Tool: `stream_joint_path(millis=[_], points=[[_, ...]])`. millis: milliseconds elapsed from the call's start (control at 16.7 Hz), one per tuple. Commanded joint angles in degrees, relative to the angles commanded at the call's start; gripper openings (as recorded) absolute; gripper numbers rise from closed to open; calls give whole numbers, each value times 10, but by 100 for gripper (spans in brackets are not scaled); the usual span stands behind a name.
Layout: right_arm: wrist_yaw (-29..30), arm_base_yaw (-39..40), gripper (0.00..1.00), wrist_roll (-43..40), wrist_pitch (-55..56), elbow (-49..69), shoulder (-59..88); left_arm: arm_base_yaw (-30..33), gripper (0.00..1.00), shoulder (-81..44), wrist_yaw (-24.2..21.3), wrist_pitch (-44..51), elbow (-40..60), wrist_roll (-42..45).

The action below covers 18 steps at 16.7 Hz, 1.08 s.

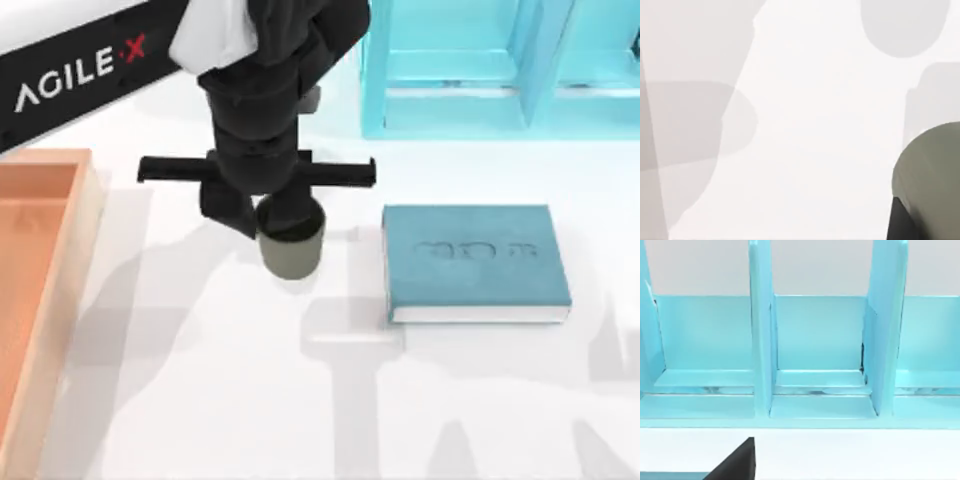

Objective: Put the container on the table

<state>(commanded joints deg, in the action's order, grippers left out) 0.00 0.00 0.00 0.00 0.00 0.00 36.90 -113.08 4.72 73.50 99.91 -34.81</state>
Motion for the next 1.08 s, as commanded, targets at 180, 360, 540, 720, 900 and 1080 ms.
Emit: stream_joint_path(millis=[180, 360, 540, 720, 900, 1080], points=[[0, 0, 100, 0, 0, 0, 0, -9, 0, 18, -8, -2, -22, 7], [0, 0, 100, 0, 0, 0, 0, -6, 0, 15, -6, -1, -21, 7], [0, 0, 100, 0, 0, 0, 0, -5, 0, 11, -6, -20, -37, 7], [0, 0, 100, 0, 0, 0, 0, -4, 0, 1, -6, -68, -74, 6], [0, 0, 100, 0, 0, 0, 0, -3, 0, -10, -7, -118, -112, 3], [0, 0, 100, 0, 0, 0, 0, -3, 0, -13, -8, -136, -125, 2]])
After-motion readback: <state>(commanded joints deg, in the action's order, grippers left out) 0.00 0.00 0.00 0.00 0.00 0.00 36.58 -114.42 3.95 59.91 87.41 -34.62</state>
